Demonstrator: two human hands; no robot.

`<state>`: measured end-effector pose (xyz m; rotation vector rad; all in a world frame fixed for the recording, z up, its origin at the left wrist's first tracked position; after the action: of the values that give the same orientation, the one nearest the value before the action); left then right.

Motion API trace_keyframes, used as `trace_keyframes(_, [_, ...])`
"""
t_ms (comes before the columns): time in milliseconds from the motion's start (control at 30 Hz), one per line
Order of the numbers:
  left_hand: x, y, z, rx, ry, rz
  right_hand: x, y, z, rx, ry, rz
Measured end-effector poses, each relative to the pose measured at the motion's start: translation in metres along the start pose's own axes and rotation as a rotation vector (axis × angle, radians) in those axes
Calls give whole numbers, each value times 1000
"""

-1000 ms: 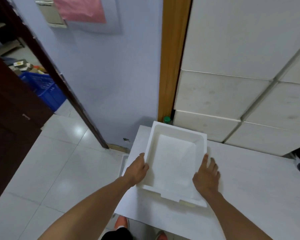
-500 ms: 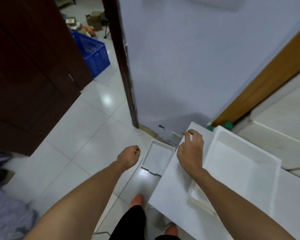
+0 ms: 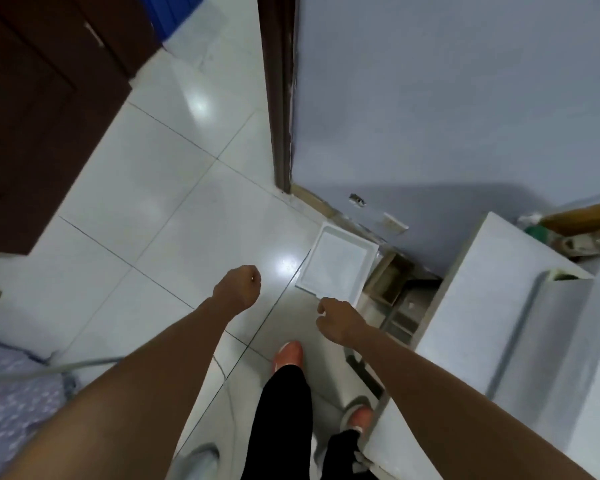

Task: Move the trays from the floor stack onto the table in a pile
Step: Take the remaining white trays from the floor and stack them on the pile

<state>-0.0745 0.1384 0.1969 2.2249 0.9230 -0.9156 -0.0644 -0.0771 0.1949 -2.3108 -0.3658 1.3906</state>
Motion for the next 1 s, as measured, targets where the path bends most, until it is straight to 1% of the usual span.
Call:
trace_keyframes(167, [85,4,53,23,-31,29,82,44,14,162,62,153])
trace_keyframes(300, [143,-2,124,25,-85,35,150,108,39,435,184,316])
trace_keyframes(400, [187,-16,182,26,-130,31,197,160,68,539,224,423])
trace_keyframes(500, [227,-25,233,-8,-161,-7,232,195,93,637,237,507])
trace_keyframes(633, [272,-30,285,-58,-168,-31,276,254,115,723,285,655])
trace_keyframes(733, [304,-33,322,-99,-188,-24,306,298,125,677,388,718])
trace_keyframes(800, [323,-33,345,-99,-193,-23,317,320,134,705,415,765])
trace_keyframes(867, [341,-32,363,-98,-154,-33,326,343,139,736,463,802])
trace_keyframes(933, [355,-27,376,-95,-112,-25,335,363,141,774,509,801])
trace_keyframes(1000, [366,-22,386,-67,-96,-8,339,377,148,851,540,845])
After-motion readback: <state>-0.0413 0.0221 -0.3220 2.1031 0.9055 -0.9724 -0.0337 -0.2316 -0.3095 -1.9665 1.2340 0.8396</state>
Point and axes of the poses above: each hand's wrist, its own x-axis towards the middle knuckle, its own z-axis out of the palm, y = z × x, the point moved 7 cm from there along x, towards the middle knuckle, and after that the axes turned 10 degrees about -z, right-handed, at the moved point
